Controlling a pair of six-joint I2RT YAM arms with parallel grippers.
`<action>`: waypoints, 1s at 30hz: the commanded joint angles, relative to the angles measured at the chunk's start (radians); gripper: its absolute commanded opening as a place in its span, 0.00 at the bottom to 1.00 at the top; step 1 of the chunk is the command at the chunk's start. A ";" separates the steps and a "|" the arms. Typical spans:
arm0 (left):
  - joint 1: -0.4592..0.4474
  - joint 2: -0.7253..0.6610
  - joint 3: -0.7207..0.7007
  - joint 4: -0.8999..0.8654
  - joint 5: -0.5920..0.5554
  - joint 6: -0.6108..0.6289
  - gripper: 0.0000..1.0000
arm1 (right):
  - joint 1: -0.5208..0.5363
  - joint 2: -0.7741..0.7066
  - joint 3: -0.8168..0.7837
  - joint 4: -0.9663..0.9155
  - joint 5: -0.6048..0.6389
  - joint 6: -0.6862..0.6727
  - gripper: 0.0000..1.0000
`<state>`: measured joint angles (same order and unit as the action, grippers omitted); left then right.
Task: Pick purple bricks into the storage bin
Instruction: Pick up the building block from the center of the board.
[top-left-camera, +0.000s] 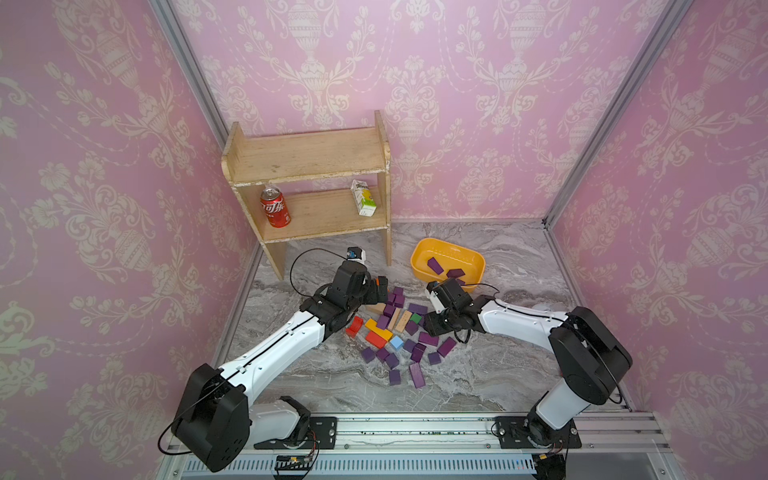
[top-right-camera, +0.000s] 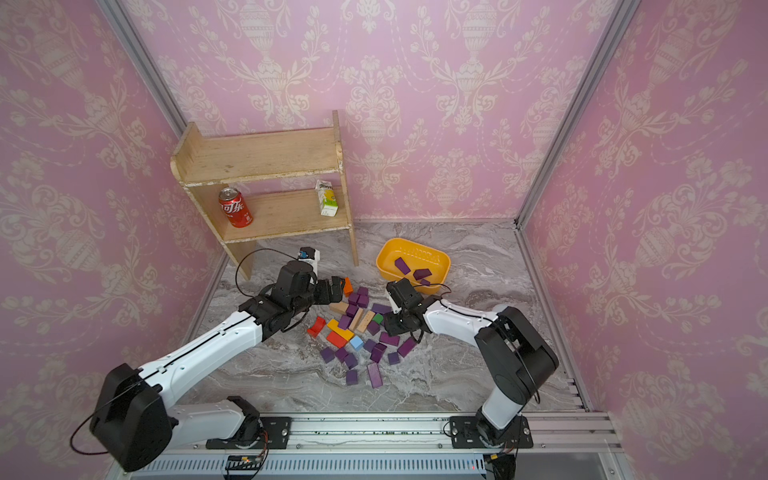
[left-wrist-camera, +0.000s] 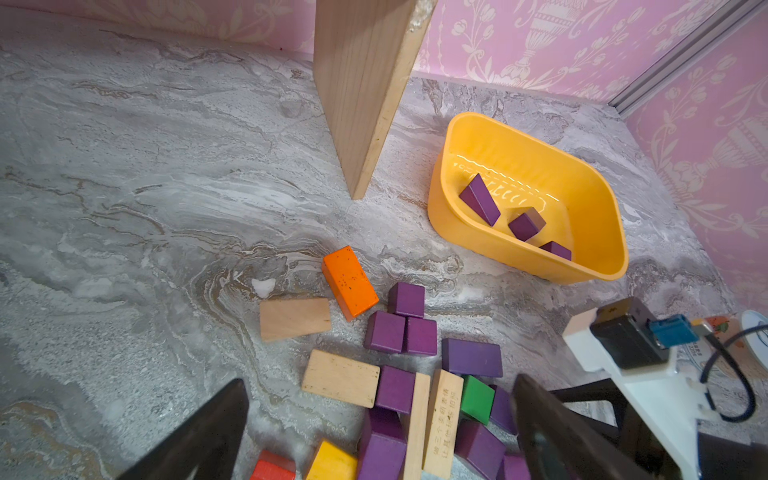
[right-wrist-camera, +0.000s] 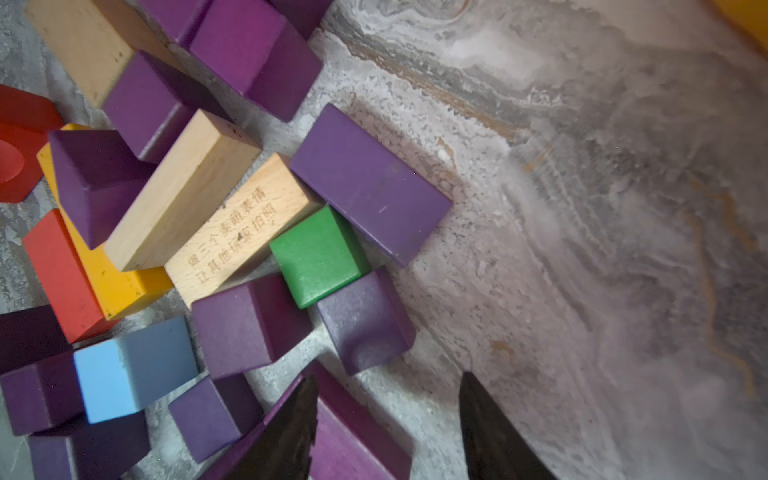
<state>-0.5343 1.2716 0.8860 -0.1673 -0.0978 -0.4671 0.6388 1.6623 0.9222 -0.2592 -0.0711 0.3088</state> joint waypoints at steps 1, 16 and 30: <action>0.002 0.009 0.030 -0.035 0.016 -0.014 0.99 | 0.013 0.033 0.048 -0.025 0.034 -0.044 0.55; 0.003 0.041 0.089 -0.061 0.024 0.020 0.99 | 0.023 0.163 0.136 -0.072 0.076 -0.077 0.46; 0.004 0.052 0.076 -0.054 0.032 0.018 0.99 | 0.028 0.110 0.091 -0.097 0.144 -0.029 0.51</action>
<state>-0.5343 1.3109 0.9512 -0.2070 -0.0830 -0.4625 0.6594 1.7966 1.0420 -0.2985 0.0273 0.2611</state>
